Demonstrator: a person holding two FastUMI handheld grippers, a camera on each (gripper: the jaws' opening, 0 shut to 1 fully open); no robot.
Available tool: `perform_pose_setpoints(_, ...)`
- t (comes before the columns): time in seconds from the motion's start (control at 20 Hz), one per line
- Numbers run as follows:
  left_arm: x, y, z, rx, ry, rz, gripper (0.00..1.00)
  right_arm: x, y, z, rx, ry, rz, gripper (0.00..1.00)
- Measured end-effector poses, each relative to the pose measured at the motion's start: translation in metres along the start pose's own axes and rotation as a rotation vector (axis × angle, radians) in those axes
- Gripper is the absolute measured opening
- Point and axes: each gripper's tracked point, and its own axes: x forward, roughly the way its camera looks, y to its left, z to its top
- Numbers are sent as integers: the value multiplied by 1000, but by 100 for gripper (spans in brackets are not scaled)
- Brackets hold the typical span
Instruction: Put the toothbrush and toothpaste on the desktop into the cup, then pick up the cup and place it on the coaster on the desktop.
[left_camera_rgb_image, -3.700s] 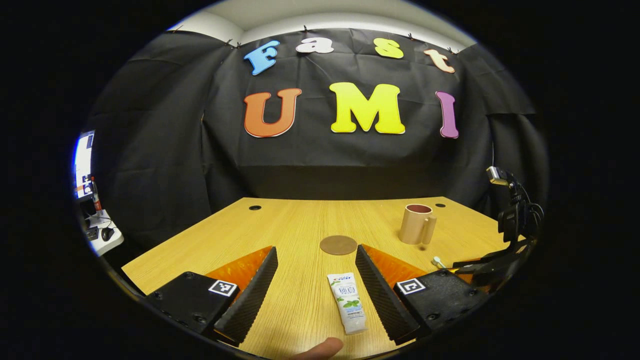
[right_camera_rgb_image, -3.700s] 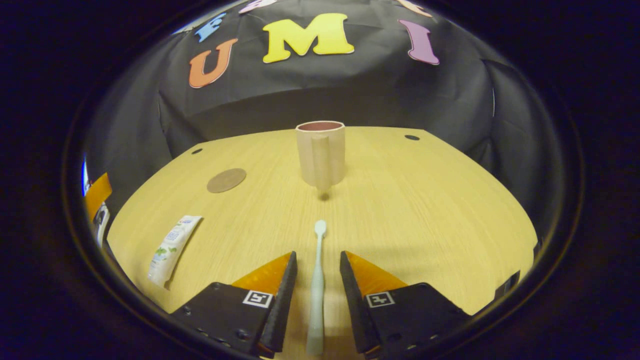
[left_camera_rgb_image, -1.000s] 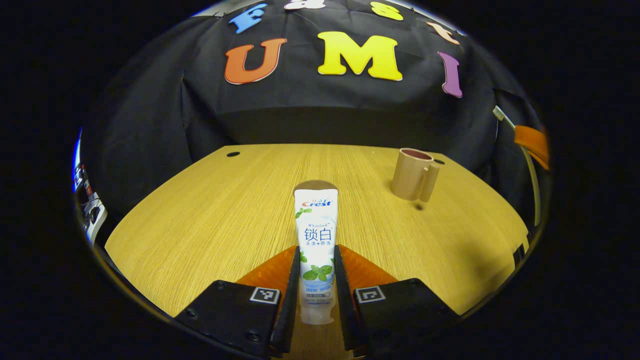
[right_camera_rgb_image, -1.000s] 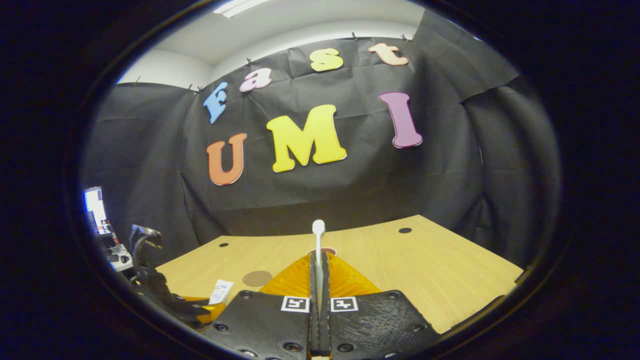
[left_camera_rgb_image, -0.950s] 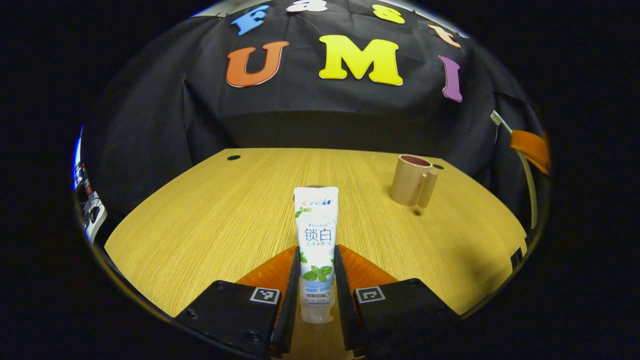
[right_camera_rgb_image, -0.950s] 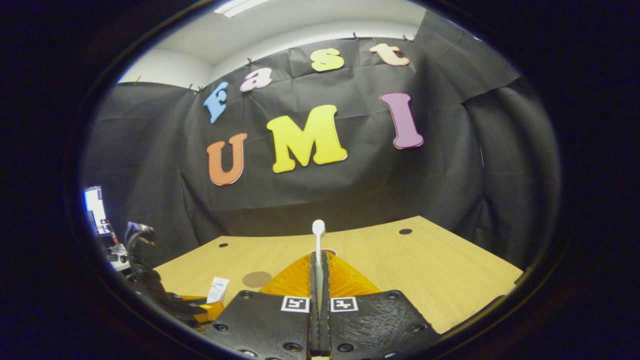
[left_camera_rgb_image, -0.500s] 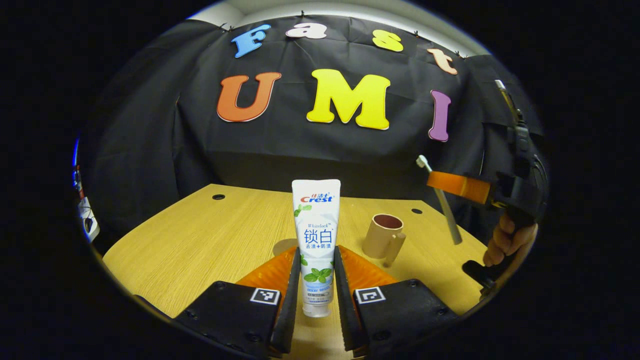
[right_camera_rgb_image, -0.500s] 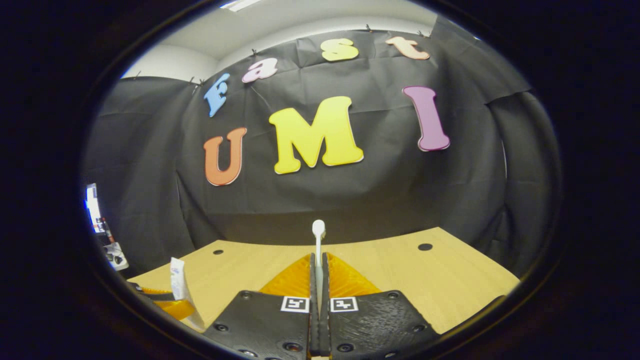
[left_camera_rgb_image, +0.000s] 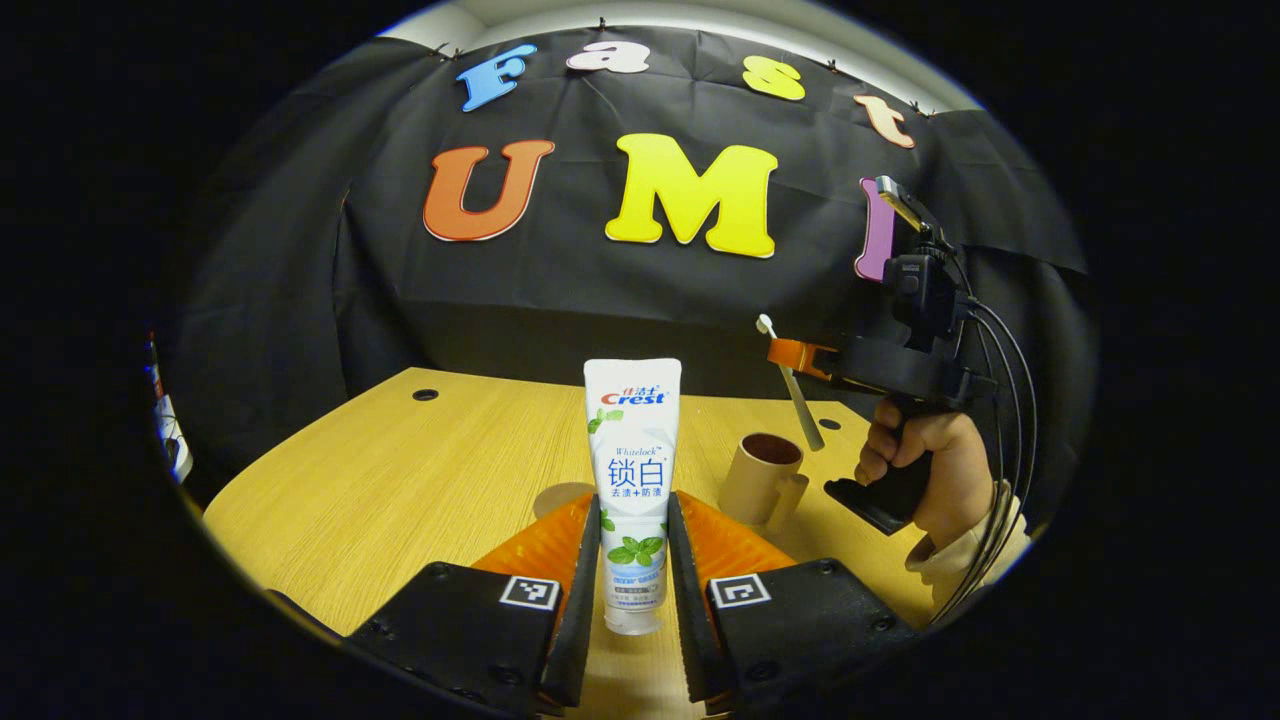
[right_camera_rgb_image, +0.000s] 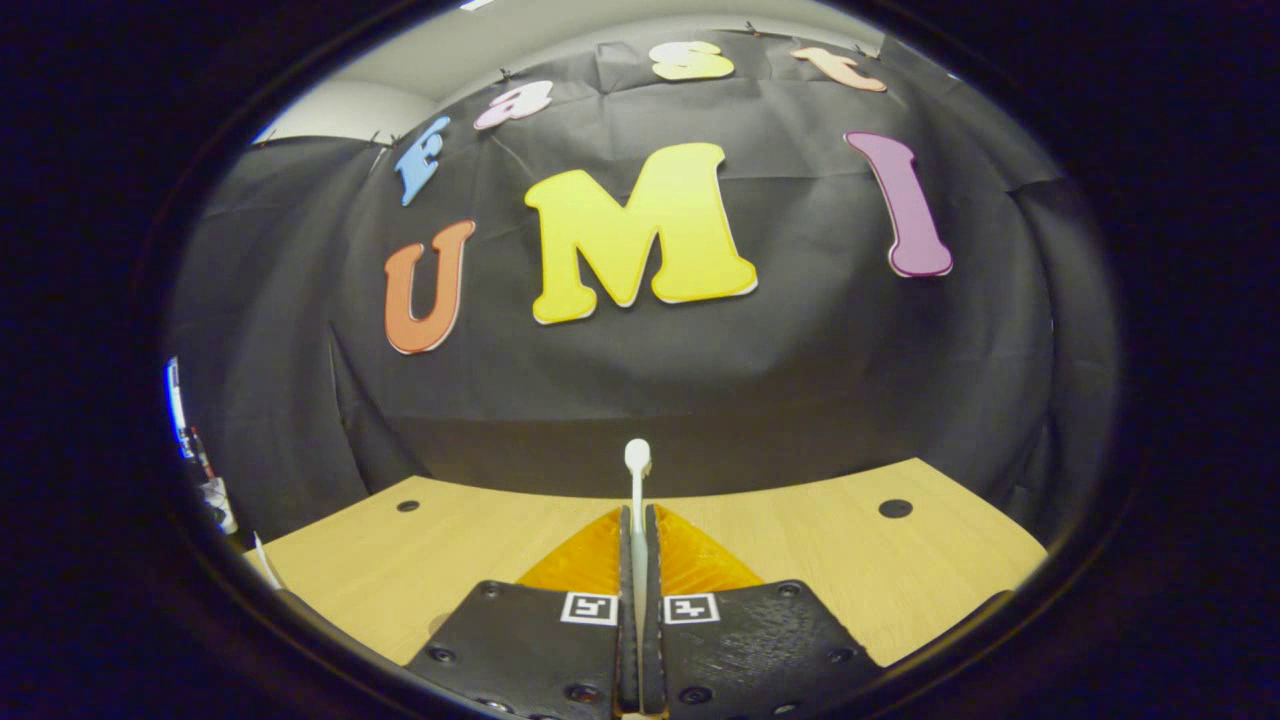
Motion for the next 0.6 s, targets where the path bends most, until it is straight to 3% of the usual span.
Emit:
perform_pose_setpoints(0.45,5,-7,-7,6,25,-2,41,4,-6,-9,-27,15,-5,4)
perform_pose_setpoints(0.6,6,-12,-7,11,28,-5,40,-4,-10,-14,-20,27,-10,13)
